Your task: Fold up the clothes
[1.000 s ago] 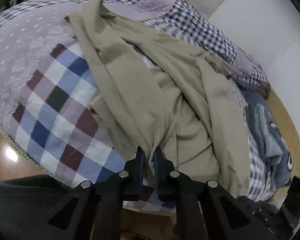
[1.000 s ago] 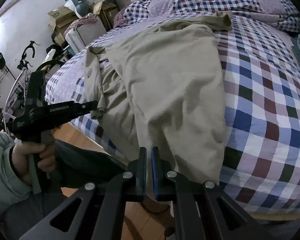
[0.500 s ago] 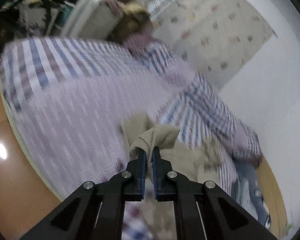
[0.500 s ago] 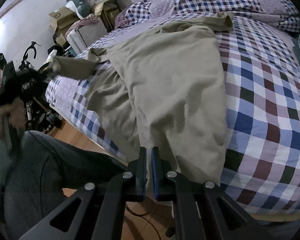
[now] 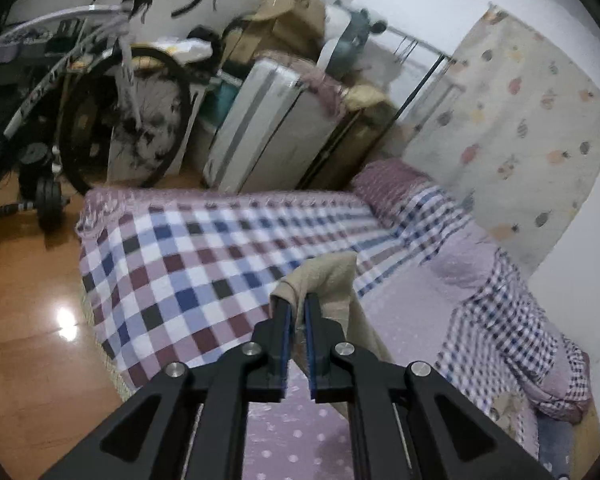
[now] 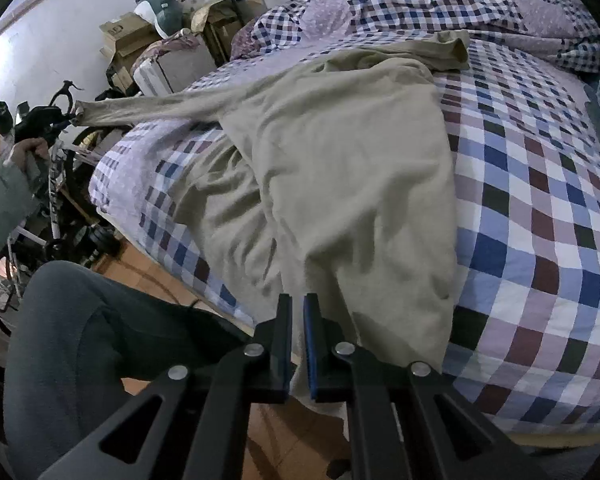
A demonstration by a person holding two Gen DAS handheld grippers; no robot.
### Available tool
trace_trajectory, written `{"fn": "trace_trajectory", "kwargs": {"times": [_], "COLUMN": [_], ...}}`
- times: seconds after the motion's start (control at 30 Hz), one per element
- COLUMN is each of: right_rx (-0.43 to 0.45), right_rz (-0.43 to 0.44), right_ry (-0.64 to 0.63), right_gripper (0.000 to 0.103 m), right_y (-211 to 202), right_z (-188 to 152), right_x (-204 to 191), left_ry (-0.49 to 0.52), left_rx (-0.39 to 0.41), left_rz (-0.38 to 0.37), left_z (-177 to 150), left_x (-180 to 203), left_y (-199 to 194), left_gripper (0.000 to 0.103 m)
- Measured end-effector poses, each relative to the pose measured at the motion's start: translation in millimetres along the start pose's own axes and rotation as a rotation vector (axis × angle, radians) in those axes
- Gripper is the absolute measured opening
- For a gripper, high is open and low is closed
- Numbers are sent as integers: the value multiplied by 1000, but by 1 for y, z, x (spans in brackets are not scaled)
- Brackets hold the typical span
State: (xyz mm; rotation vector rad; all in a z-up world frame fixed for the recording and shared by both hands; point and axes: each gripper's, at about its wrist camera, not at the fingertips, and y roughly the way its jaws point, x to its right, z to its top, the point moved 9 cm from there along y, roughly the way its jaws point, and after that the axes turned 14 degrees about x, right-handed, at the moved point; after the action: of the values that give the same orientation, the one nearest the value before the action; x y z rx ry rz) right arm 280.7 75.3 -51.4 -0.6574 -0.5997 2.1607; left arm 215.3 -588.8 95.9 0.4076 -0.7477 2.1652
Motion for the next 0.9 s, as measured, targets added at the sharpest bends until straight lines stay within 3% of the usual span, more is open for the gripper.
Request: {"fn": "trace_trajectory", "kwargs": {"times": [0.07,0.13,0.2,0.23,0.37,0.5,0.6,0.63,0.7,0.73,0.9], "right_rx": [-1,16,34,34,28,21,17,11,-1,-7,25], "right_rz": [-15,-32,-48,-55,-82,-108,-128,-131,-142,-147,-98], "right_ry": [-25,-60,-96,-105,-136,-166,-189,-192,-201,-205,-167], "right_gripper": [25,39,41,42,43,43,42,38,18,2,2], "right_y": [0,-2,-4,-3,4,10,15,18,22,24,17], "right_z": [-1,1,2,3,2,2,2,2,1,1,14], "right_x": [-1,-4,-7,-7,-6,-5,-4,-4,-5,-5,-13], "left_ry": [6,-21,-66,-92,-161,-109,-36,0,69,108,220], "left_rx": [-29,-42,-17,-4,26,41,-20,-54,-125,-171,-366], "left_rz": [14,21,-2,-13,-85,-218,-359,-423,-527,-579,-725], "left_z": [-10,-27,-28,-29,-34,-50,-86,-105,-145,-169,-281], "left_x": [-8,-13,-17,-19,-22,8,55,79,118,139,203], "left_y": [6,1,-7,-13,-39,-76,-108,-123,-149,-163,-220], "left_gripper": [11,35,79,85,85,86,86,86,86,86,86]}}
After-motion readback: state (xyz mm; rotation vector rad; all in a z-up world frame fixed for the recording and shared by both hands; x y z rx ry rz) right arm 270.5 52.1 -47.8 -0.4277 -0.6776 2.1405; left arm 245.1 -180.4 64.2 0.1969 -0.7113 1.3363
